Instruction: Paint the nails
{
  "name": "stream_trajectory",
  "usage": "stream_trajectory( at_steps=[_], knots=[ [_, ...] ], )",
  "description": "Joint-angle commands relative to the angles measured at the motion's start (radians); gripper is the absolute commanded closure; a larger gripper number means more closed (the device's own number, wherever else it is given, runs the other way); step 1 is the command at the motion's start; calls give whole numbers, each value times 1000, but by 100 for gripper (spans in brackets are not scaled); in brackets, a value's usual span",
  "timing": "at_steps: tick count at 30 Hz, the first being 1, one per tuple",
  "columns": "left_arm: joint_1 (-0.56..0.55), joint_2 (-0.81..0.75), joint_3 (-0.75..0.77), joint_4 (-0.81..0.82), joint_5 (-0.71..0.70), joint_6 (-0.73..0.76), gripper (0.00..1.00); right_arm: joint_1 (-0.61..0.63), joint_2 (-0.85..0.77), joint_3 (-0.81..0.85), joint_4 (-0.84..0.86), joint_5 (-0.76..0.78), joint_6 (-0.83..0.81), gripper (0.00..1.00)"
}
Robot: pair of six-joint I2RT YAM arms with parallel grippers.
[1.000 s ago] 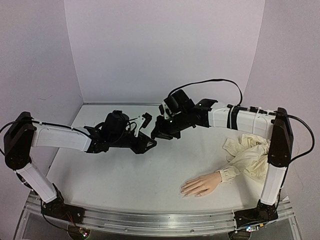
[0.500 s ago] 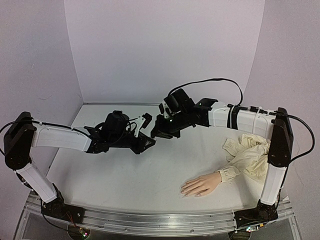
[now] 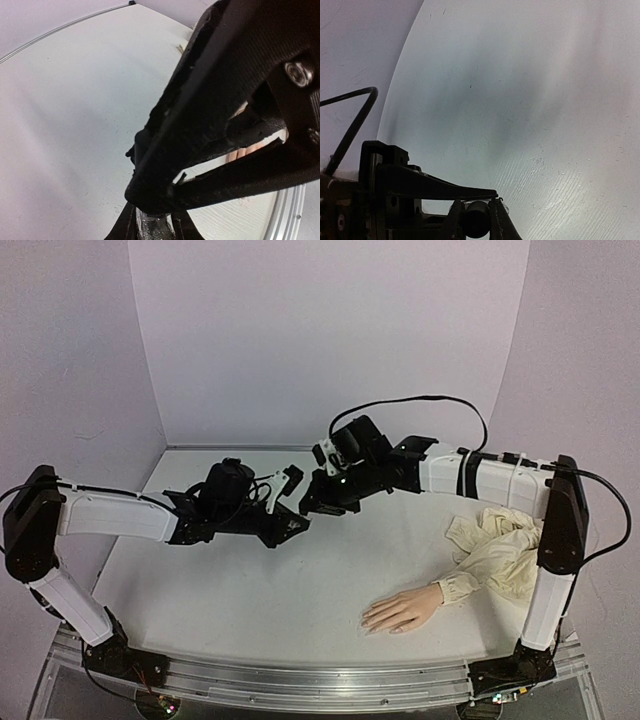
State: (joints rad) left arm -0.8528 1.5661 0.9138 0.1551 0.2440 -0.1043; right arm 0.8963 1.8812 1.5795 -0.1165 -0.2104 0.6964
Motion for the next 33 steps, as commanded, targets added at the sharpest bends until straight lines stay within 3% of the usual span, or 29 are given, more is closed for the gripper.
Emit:
stream_trajectory(
  at_steps=[1,4,7,10,15,16,17,19,21,23,26,30,33],
  knots=[
    [27,-100,13,64,256,60,100,5,-125,-84,119,-165,-302,100],
    [41,-166,-8,71,439,97,100,-2,-238,-265,325,-437,-488,100],
    [46,-251,-23,75,581,124,100,-5,-334,-409,541,-768,-546,100],
    [44,-318,-26,76,652,120,100,-5,-337,-401,550,-844,-525,100],
    [42,-355,-39,77,539,83,100,-4,-359,-390,551,-708,-486,99],
    [41,-355,-43,77,494,81,100,-4,-370,-388,549,-656,-463,87],
    [40,-356,-46,75,446,79,100,-4,-382,-386,548,-592,-439,62],
    [34,-367,-57,76,330,85,100,-4,-411,-376,522,-424,-384,31],
    [24,-378,-71,76,197,101,100,-5,-423,-357,475,-263,-313,15],
    [7,-386,-86,76,46,123,100,-4,-424,-341,437,-182,-230,9],
    [-15,-392,-97,79,-132,146,100,2,-405,-332,433,-126,-106,8],
    [-38,-395,-108,96,-293,161,100,31,-348,-234,370,-11,-24,12],
    [-49,-395,-123,129,-338,168,100,40,-305,-190,371,58,18,18]
  ],
)
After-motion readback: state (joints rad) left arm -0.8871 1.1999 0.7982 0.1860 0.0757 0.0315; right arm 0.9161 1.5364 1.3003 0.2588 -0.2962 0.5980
